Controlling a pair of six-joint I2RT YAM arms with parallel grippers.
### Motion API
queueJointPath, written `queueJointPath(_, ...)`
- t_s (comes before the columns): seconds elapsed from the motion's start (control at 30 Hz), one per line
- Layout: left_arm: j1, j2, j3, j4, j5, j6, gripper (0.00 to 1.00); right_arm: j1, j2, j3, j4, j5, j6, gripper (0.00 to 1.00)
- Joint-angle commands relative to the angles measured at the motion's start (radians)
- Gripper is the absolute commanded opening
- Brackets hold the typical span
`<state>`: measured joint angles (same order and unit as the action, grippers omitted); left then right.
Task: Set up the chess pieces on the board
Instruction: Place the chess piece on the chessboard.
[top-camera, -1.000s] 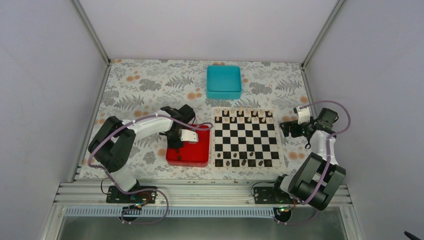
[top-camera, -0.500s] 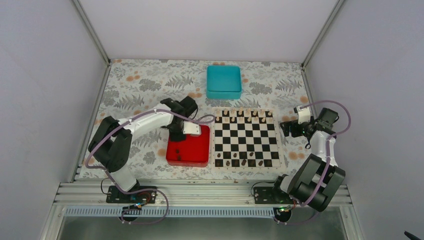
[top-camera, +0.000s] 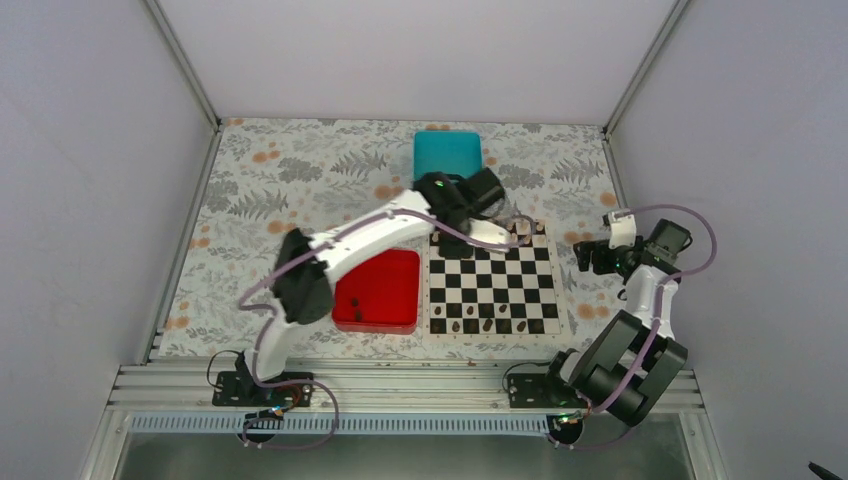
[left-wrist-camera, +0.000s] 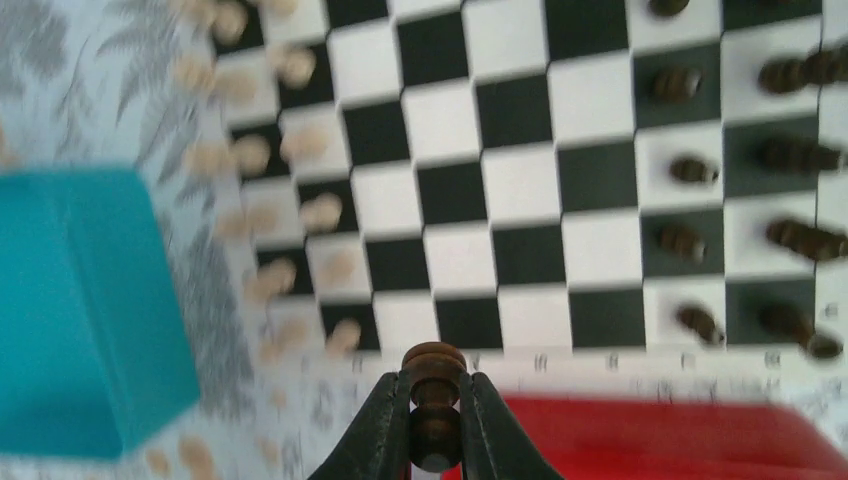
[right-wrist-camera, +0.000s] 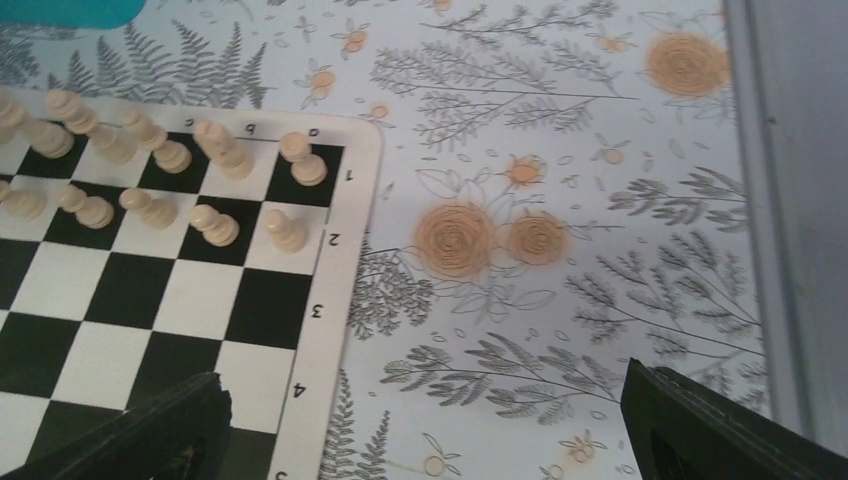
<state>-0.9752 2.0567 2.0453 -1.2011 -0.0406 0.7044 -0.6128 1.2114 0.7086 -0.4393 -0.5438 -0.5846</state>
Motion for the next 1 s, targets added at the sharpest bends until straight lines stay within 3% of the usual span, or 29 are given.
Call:
queueJointPath(0.0, -0.072, 0.229, 0.28, -0.122, 0.042, 0.043, 0.1, -0.053, -0.031, 0.036, 0.027, 0.002, 0.033, 1.0)
queueJointPath(0.1, -0.12, 0.373, 0.487, -0.155, 0.028, 0.068, 0.1, -0.095, -0.039, 0.038, 0.034, -0.006, 0.039, 1.0)
queueJointPath(0.23, -0.187, 0.467, 0.582, -0.128, 0.008, 0.093, 0.1, -0.152, -0.039, 0.037, 0.031, -0.034, 0.035, 1.0)
queueJointPath(0.6, -0.288, 0.495, 0.515, -0.004, 0.021, 0.084, 0.1, -0.194, -0.036, 0.039, 0.014, -0.082, 0.024, 1.0)
queueJointPath(0.97, -0.301, 0.542, 0.516, 0.035, 0.016, 0.088, 0.1, -0.195, -0.035, 0.038, -0.001, -0.109, 0.011, 1.0)
